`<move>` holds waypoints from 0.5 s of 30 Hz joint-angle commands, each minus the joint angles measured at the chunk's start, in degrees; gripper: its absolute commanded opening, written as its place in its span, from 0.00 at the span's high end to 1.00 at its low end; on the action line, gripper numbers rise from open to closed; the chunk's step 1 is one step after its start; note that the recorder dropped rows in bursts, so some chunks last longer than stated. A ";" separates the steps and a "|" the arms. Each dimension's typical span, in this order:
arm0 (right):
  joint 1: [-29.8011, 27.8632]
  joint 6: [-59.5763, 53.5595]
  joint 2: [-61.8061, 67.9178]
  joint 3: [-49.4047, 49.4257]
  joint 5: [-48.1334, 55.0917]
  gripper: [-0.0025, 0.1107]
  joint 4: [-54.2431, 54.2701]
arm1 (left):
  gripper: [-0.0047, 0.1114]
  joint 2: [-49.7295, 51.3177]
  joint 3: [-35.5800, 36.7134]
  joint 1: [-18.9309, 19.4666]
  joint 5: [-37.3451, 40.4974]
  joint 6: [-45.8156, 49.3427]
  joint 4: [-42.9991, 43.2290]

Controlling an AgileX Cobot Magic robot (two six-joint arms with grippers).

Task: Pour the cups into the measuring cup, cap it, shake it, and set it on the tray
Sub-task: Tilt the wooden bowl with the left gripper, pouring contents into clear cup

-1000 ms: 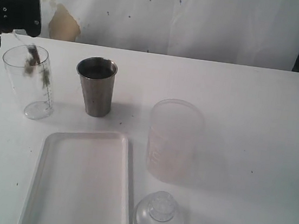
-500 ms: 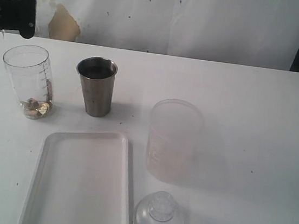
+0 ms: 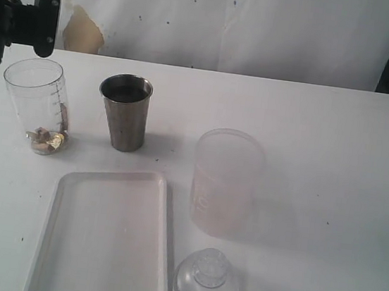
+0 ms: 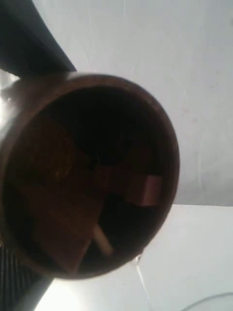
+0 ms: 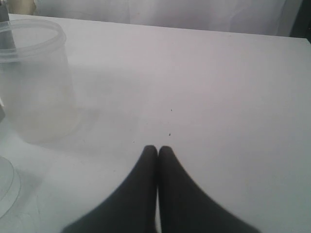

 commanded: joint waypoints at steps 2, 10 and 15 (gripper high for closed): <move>0.19 0.23 -0.31 0.13 -0.43 0.98 -0.06 | 0.96 -0.27 -0.60 -1.47 1.25 2.25 2.07; 0.19 0.23 -0.31 0.13 -0.43 0.98 -0.06 | 0.96 0.97 -0.60 -1.93 4.47 6.71 4.21; 0.19 0.23 -0.31 0.13 -0.43 0.98 -0.06 | 0.96 3.29 -0.60 -1.93 6.85 6.71 7.54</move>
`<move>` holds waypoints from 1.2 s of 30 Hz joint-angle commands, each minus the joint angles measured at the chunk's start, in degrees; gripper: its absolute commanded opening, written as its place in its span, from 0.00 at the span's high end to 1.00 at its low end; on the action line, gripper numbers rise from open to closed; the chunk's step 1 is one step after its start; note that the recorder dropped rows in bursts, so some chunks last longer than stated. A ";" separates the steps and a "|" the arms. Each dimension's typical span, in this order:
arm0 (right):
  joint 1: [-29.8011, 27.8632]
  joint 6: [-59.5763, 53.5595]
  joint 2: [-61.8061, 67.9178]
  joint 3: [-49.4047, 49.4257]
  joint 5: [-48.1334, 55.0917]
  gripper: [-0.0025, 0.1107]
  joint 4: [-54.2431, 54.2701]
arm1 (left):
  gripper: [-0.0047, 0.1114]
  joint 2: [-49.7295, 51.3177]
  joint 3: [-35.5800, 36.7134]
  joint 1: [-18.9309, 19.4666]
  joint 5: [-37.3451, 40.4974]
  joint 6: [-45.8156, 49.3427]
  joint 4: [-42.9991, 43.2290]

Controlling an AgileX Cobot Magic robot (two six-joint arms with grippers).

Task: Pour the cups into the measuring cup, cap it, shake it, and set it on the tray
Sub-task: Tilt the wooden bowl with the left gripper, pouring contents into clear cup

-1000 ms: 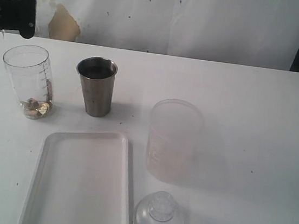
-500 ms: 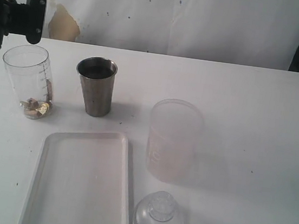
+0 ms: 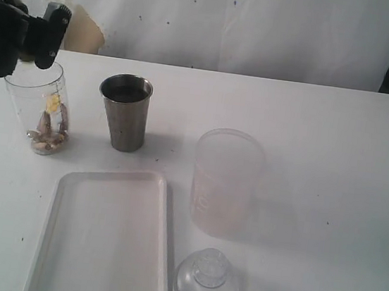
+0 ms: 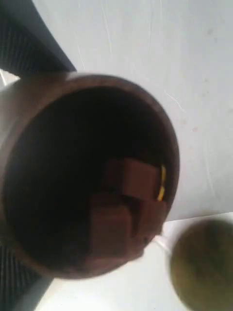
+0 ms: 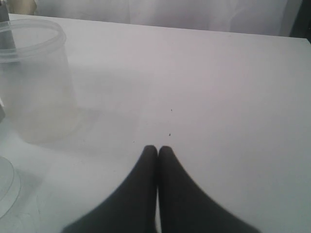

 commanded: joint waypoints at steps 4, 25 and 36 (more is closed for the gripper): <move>0.19 0.23 -0.31 0.13 -0.43 0.98 -0.06 | 0.96 1.72 -0.60 -0.21 3.21 0.03 5.16; 0.19 0.23 -0.31 0.13 -0.43 0.98 -0.06 | 0.96 2.93 -0.60 -4.90 10.22 4.82 6.01; 0.19 0.23 -0.31 0.13 -0.43 0.98 -0.06 | 0.96 3.49 -0.60 -5.22 14.84 -0.93 6.01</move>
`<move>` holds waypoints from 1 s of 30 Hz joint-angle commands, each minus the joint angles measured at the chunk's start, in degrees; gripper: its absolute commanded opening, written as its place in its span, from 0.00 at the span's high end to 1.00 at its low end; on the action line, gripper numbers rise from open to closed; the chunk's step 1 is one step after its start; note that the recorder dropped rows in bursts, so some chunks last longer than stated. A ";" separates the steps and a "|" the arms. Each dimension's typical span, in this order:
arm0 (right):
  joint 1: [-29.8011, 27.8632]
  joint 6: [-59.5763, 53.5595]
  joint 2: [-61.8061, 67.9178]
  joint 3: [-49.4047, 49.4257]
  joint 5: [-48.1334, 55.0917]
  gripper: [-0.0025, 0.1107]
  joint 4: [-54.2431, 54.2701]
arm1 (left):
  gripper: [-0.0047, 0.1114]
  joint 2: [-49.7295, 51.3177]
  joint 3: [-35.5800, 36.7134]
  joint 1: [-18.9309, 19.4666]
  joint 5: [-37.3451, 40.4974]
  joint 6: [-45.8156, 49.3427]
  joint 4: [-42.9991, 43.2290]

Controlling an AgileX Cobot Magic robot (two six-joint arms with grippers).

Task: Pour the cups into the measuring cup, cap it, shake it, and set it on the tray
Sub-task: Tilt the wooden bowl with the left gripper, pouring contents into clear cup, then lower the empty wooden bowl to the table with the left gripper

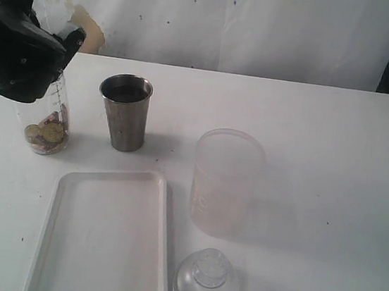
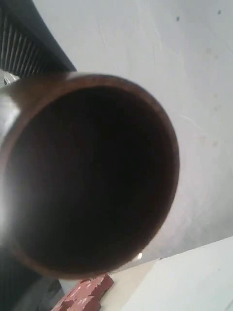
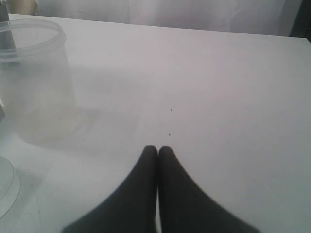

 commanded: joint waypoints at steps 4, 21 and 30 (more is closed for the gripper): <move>0.19 0.23 -0.31 0.13 -0.43 0.98 -0.06 | 0.96 -2.37 -0.57 -0.17 2.50 -23.66 1.39; 0.19 0.23 -0.31 0.13 -0.43 0.98 -0.06 | 0.96 -26.63 14.64 18.50 -44.59 -68.88 -26.74; 0.19 0.23 -0.31 0.13 -0.43 0.98 -0.06 | 0.96 -33.55 25.86 26.49 -60.25 -108.68 -2.72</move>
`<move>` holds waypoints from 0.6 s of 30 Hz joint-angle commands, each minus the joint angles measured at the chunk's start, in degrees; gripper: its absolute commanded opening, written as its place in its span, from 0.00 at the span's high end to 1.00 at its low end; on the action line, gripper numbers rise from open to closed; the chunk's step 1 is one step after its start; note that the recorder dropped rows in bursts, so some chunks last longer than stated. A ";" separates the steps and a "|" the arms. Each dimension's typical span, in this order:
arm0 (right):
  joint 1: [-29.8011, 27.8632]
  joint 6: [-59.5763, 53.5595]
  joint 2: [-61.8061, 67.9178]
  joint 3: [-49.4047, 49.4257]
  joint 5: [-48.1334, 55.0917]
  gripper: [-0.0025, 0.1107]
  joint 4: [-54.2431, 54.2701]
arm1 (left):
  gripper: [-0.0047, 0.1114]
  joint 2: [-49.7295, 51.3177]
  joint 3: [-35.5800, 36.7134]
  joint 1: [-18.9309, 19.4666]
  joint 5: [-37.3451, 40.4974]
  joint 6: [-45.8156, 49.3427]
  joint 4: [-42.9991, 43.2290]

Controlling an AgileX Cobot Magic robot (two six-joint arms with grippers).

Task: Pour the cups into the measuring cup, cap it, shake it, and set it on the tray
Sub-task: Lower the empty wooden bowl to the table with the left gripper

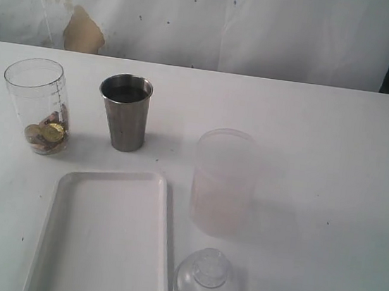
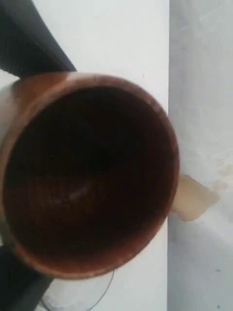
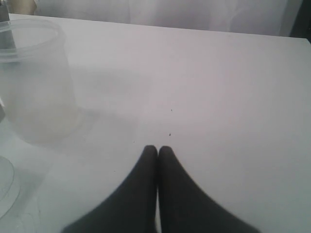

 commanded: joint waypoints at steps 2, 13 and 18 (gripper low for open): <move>0.19 0.23 -0.31 0.13 -0.43 0.98 -0.06 | 0.96 -2.50 5.27 1.06 -4.91 -20.20 12.93; 0.19 0.23 -0.31 0.13 -0.43 0.98 -0.06 | 0.96 -3.12 16.60 1.06 -7.62 -23.67 12.91; 0.19 0.23 -0.31 0.13 -0.43 0.98 -0.06 | 0.96 -3.25 17.34 -1.80 -0.80 -33.30 15.04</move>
